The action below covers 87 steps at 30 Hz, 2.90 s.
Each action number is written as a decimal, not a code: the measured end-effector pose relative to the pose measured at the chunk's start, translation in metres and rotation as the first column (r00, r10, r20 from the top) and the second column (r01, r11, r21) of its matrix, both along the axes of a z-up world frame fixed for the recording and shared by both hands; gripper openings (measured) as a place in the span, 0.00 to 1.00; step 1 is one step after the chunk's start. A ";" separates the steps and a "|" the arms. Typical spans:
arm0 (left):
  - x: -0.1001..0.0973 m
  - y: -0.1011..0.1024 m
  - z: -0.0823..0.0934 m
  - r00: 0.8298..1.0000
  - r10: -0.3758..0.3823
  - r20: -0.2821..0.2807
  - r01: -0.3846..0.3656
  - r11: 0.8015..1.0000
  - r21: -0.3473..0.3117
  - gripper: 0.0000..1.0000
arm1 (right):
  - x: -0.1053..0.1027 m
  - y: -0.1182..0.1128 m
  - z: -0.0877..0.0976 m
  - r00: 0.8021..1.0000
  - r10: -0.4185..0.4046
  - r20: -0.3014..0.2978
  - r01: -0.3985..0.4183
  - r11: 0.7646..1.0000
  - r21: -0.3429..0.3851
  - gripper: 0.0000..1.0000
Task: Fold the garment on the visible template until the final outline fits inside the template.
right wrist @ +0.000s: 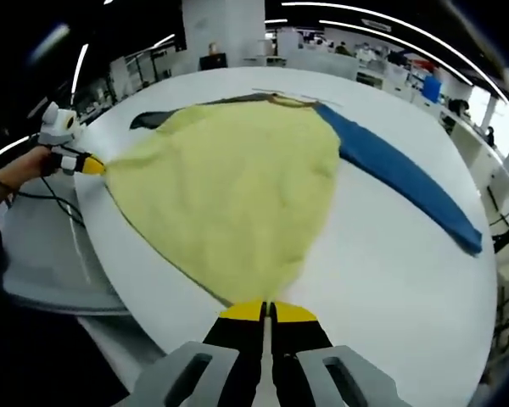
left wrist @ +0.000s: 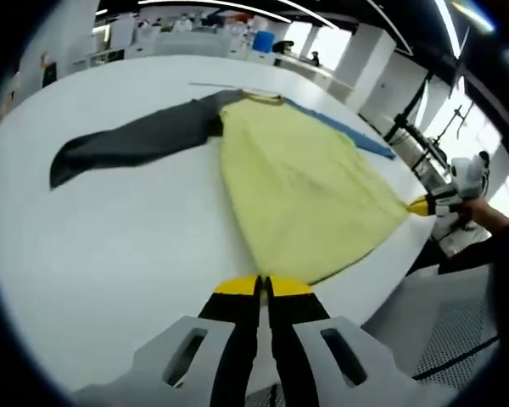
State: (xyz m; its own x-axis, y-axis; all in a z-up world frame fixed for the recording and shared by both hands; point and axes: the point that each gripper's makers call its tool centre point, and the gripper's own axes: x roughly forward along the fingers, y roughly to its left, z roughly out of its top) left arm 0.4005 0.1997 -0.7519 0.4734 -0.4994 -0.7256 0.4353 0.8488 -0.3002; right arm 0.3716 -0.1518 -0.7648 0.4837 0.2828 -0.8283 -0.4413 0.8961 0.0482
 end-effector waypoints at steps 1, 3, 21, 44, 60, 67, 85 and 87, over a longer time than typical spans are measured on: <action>-0.002 0.000 -0.001 1.000 -0.002 -0.008 0.002 1.000 -0.001 0.00 | -0.001 0.000 0.000 1.000 -0.006 -0.003 0.006 1.000 0.004 0.00; -0.006 -0.001 -0.004 1.000 -0.016 -0.015 0.016 1.000 0.016 0.00 | -0.003 -0.001 -0.001 1.000 -0.008 -0.013 0.008 1.000 0.004 0.00; -0.016 0.001 -0.014 0.999 -0.050 -0.020 0.052 0.995 0.080 0.01 | -0.016 -0.001 -0.007 0.997 -0.025 -0.072 0.027 0.999 0.032 0.00; 0.001 -0.015 0.029 0.983 -0.066 0.174 0.073 0.997 -0.033 0.36 | -0.003 0.018 0.013 0.999 0.035 0.034 -0.038 0.993 0.115 0.50; 0.018 -0.032 0.044 0.951 -0.123 0.284 0.131 0.991 -0.012 0.75 | 0.047 -0.014 0.048 0.982 -0.061 0.177 0.025 0.980 0.199 0.86; 0.025 -0.040 0.052 0.940 -0.140 0.311 0.155 0.988 -0.024 0.88 | 0.077 -0.054 0.058 0.965 -0.155 0.213 0.113 0.974 0.197 0.92; 0.035 -0.058 0.064 0.920 -0.168 0.355 0.190 0.981 -0.028 0.99 | 0.138 -0.162 0.049 0.899 -0.391 0.199 0.343 0.909 0.236 0.92; 0.037 -0.059 0.064 0.918 -0.168 0.358 0.191 0.981 -0.029 0.99 | 0.143 -0.177 0.046 0.888 -0.419 0.189 0.373 0.897 0.237 0.91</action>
State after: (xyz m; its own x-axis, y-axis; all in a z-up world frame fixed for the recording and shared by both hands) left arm 0.4375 0.1407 -0.6884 0.5907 -0.6386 -0.4932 0.6660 0.7310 -0.1488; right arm 0.5148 -0.3286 -0.7188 0.7574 0.1668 -0.6312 -0.0704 0.9820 0.1751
